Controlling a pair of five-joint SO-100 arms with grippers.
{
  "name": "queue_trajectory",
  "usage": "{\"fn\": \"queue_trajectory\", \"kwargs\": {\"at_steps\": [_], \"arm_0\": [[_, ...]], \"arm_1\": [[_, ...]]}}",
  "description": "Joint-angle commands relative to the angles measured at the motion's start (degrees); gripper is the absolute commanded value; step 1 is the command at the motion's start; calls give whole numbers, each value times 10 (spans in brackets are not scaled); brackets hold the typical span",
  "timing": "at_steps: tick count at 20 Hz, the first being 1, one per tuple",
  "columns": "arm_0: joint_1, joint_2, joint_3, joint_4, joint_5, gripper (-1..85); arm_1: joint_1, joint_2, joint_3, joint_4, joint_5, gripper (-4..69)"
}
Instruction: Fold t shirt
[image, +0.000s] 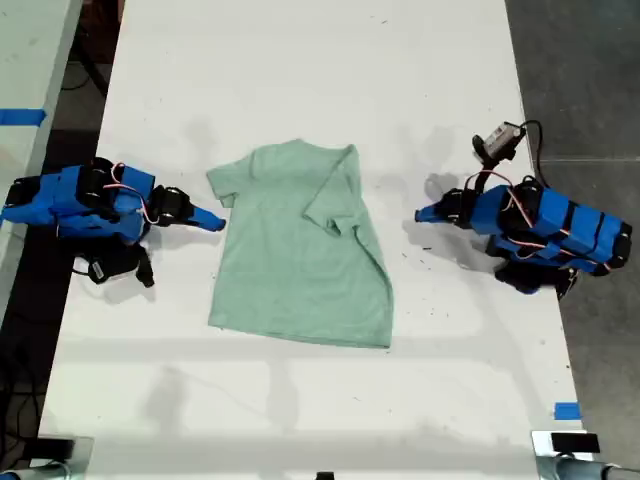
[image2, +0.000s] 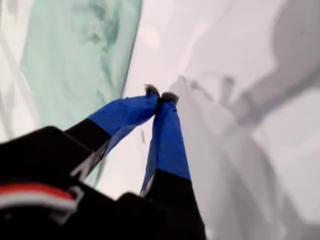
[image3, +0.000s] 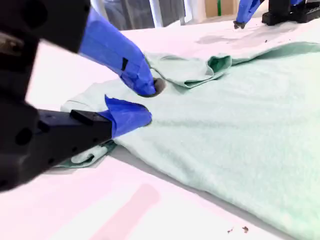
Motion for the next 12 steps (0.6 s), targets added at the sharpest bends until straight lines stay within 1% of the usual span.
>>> {"fn": "queue_trajectory", "kwargs": {"at_steps": [1, 3, 4, 12], "arm_0": [[-6, 4, 4, -5, 4, 53], [-6, 4, 4, -5, 4, 53], [-6, 4, 4, -5, 4, 53], [-6, 4, 4, -5, 4, 53]], "arm_1": [[9, 26, 33, 33, 40, 16], [24, 26, 35, 88, 160, 16], [25, 26, 36, 92, 176, 16], [20, 26, 36, 92, 176, 16]]}}
